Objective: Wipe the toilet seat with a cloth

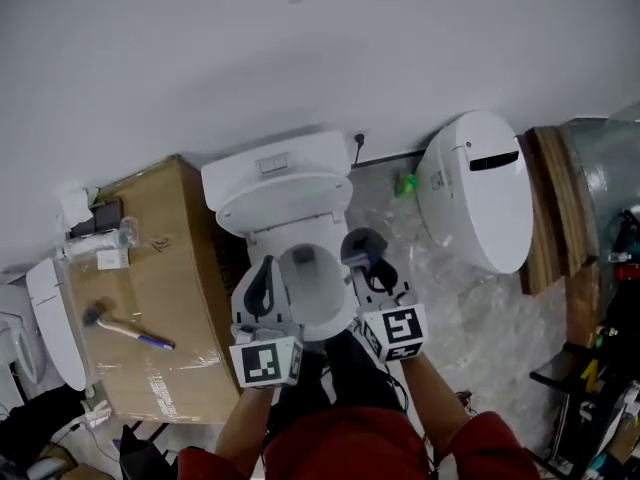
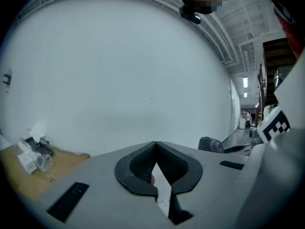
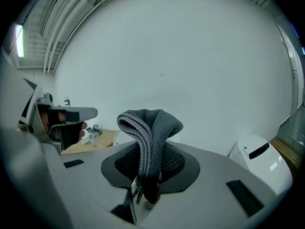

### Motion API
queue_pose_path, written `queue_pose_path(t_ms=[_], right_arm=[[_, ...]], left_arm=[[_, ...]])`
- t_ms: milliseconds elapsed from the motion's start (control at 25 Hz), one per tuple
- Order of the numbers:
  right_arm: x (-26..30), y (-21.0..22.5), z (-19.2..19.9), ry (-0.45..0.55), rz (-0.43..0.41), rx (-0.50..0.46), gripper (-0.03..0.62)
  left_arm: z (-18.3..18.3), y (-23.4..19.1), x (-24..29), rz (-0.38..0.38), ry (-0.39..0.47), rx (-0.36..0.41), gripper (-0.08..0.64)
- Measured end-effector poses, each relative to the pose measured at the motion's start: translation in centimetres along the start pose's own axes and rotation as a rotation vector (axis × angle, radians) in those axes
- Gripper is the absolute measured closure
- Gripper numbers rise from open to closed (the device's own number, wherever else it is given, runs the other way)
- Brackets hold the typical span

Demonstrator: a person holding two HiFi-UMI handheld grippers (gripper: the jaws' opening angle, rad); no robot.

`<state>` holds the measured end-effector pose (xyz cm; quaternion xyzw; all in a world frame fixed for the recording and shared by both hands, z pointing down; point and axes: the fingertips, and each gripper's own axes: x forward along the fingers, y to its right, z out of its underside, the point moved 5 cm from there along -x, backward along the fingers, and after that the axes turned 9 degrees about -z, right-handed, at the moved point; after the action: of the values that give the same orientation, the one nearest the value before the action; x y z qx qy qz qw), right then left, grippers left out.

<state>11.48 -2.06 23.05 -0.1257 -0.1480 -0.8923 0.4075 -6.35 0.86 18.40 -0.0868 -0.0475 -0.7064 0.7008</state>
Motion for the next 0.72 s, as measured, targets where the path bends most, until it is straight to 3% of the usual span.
queue_pose_path(t_ms=[160,400,560,720], right_arm=[[-4.8,-1.9,-7.6,0.106,0.012,0.005,0.515],[-8.7,-4.5,-17.0,0.289,0.02,-0.102,0.515],[-10.7,-6.1,-21.5,0.38,0.037,-0.194,0.515],[-10.4,-7.8,-24.2,0.455,0.025,-0.225,0.515]], left_arm=[[-6.3,0.4,-1.4,0.012,0.002,0.006,0.548],[-15.1,0.0,-3.9,0.032,0.132,0.068,0.548],[-18.9,0.3,-5.5,0.061,0.212,0.057,0.548],[-21.7,-0.4,-6.2,0.065,0.292,0.061,0.548]])
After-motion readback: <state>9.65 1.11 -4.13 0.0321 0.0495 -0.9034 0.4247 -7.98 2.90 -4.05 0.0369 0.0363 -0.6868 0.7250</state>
